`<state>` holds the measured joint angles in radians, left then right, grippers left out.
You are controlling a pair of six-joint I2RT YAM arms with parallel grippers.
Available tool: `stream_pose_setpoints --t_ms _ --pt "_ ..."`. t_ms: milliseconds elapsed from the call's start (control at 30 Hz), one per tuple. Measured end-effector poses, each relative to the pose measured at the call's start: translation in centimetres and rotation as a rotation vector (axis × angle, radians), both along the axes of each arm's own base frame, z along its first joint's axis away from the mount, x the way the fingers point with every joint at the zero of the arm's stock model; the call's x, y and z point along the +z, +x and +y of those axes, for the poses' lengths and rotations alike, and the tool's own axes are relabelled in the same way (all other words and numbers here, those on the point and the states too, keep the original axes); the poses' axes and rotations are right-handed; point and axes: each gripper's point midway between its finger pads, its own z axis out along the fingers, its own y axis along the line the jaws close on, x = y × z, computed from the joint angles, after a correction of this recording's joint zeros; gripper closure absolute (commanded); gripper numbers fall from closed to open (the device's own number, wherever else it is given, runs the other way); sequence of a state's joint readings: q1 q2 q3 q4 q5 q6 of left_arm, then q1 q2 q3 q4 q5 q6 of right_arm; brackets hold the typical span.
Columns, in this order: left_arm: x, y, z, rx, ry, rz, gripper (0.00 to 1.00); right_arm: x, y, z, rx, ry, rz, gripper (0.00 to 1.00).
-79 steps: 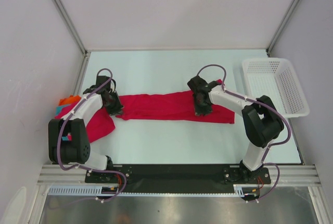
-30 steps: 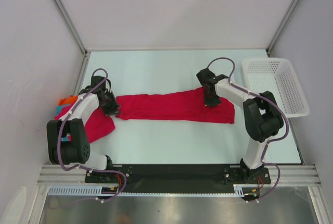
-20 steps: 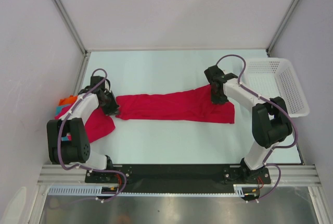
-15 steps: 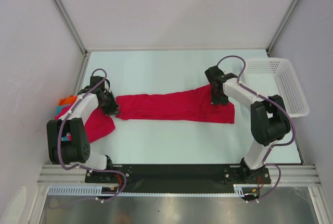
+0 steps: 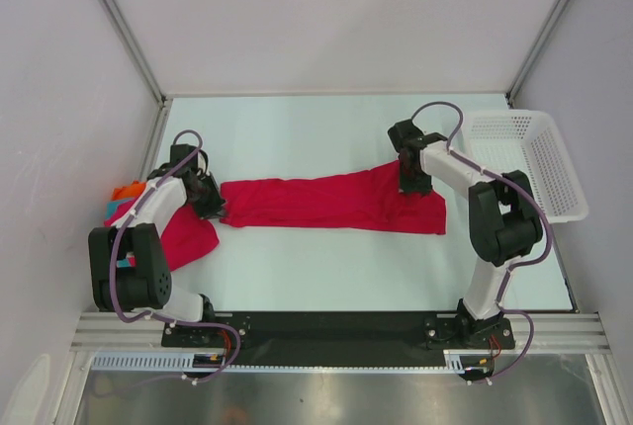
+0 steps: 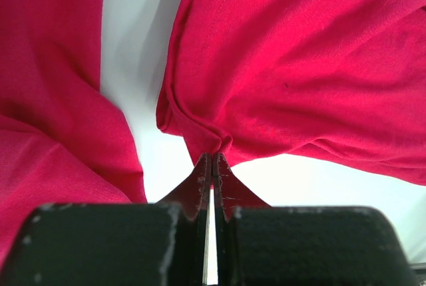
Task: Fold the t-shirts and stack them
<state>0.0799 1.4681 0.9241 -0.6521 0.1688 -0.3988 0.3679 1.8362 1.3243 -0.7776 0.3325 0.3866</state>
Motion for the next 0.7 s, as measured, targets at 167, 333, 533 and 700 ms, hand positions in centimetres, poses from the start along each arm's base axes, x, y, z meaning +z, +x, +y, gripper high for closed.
stream_pose_setpoints --t_ms 167,333,533,700 --pt "0.0 0.0 0.0 0.000 0.000 0.000 0.98 1.0 1.1 0.3 0.004 0.010 -0.032 0.61" --pt "-0.2 0.0 0.0 0.000 0.000 0.006 0.98 0.7 1.3 0.0 0.005 0.005 -0.025 0.61" --pt "0.0 0.2 0.0 0.000 0.000 0.000 0.98 -1.1 1.3 -0.3 0.001 -0.002 0.014 0.62" --pt "0.2 0.5 0.0 0.000 0.001 -0.007 0.98 -2.2 1.6 -0.5 -0.006 0.002 0.030 0.84"
